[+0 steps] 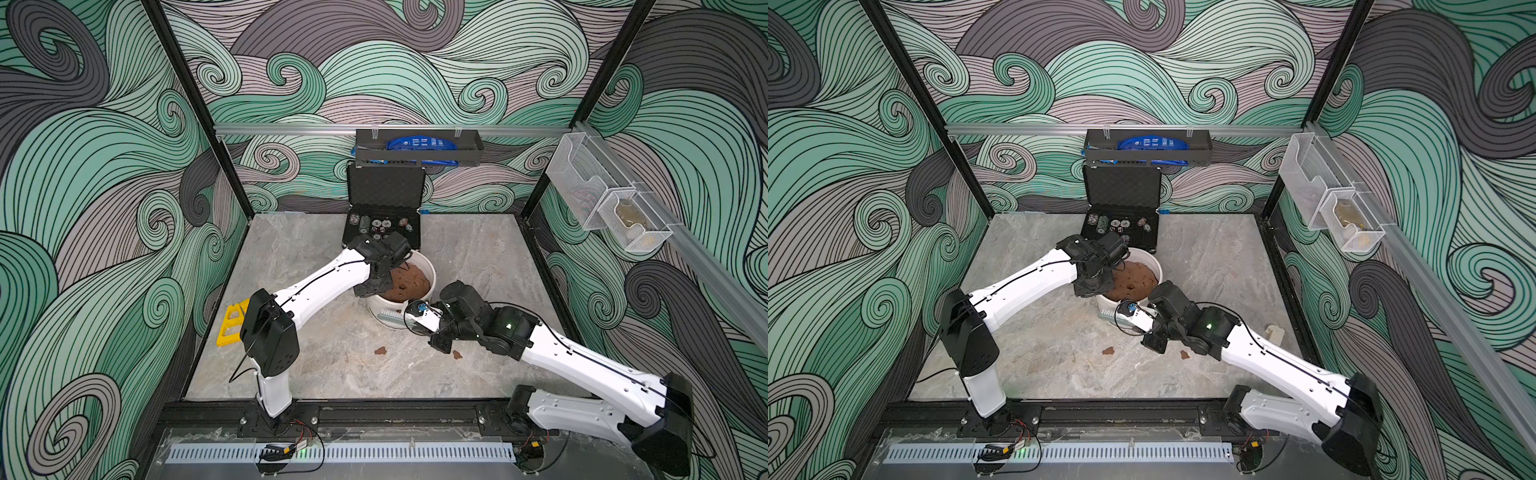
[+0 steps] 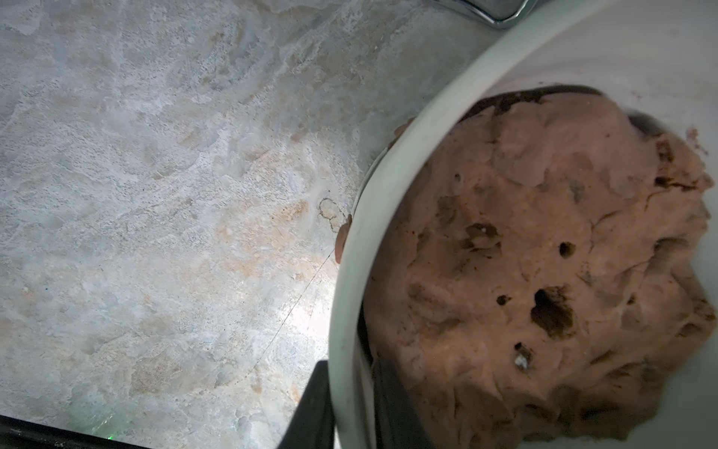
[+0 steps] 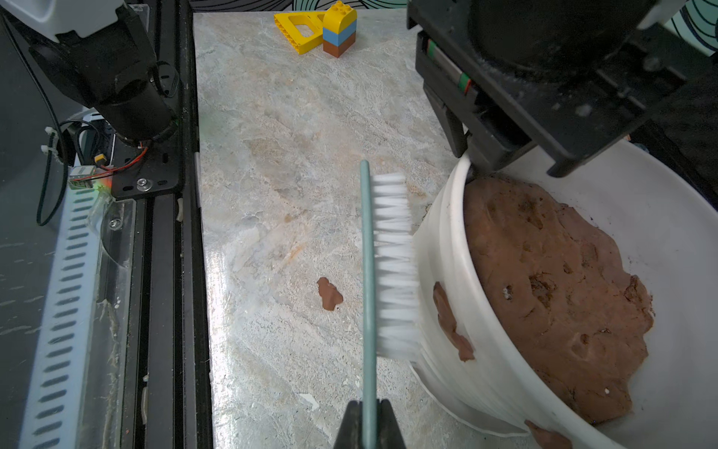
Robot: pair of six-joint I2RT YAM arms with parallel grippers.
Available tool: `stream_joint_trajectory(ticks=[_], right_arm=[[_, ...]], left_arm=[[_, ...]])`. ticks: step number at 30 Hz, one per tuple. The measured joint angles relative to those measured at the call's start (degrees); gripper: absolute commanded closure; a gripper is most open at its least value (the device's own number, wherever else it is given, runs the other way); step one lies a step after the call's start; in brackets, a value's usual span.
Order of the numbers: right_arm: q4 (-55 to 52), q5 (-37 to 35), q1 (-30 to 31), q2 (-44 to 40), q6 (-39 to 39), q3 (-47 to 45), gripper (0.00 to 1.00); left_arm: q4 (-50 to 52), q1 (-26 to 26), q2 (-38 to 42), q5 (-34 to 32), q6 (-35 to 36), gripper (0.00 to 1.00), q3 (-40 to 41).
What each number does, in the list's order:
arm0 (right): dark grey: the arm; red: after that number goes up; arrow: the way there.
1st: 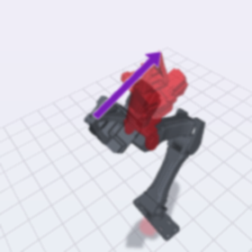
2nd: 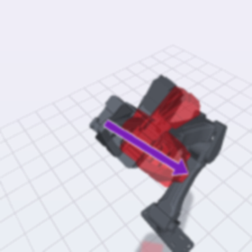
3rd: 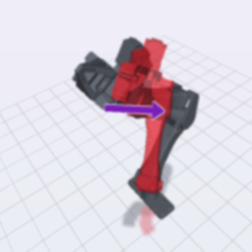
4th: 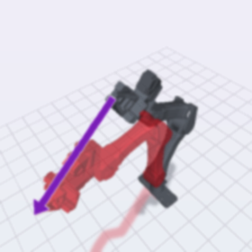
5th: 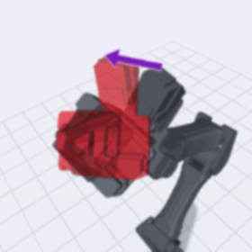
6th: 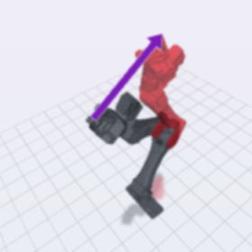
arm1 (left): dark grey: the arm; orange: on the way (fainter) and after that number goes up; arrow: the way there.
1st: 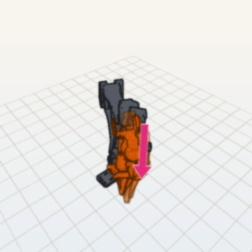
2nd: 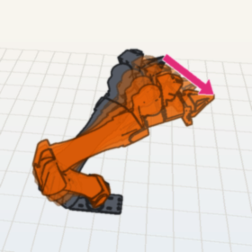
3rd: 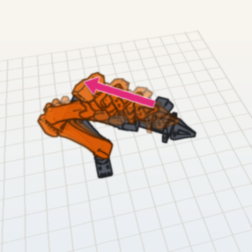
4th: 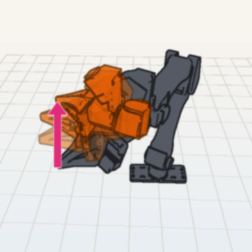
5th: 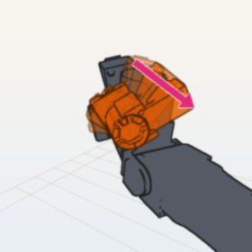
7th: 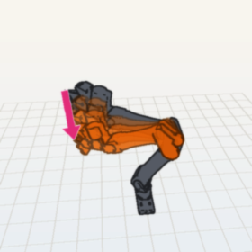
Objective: Scrub the dried mud off the ceramic pot
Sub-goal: Brush off the soil from the pot.
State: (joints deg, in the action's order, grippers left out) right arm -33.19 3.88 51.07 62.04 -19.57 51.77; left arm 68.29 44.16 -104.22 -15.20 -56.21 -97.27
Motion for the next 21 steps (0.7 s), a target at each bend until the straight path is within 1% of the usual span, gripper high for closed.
stream_joint_trajectory(ticks=[2, 7, 14, 21], right_arm=[[0.0, -0.7, -0.1, 0.6, 0.0, 0.0, 1.0], [0.5, -1.5, -0.9, 1.6, 0.0, -0.9, 1.0], [0.2, -1.7, -3.6, 2.6, 1.2, -0.8, 1.0], [-1.2, -2.1, -3.7, 6.0, 2.2, 0.9, 1.0]], left_arm=[[0.5, 0.0, -0.4, -0.2, 0.0, 0.9, -0.5], [1.1, -0.1, -1.9, -1.4, 1.0, 0.92, -2.3], [0.6, -0.9, -3.8, -2.4, 7.0, 0.92, -4.7], [-0.5, -1.6, -4.2, -2.3, 10.5, 0.93, -5.0]])
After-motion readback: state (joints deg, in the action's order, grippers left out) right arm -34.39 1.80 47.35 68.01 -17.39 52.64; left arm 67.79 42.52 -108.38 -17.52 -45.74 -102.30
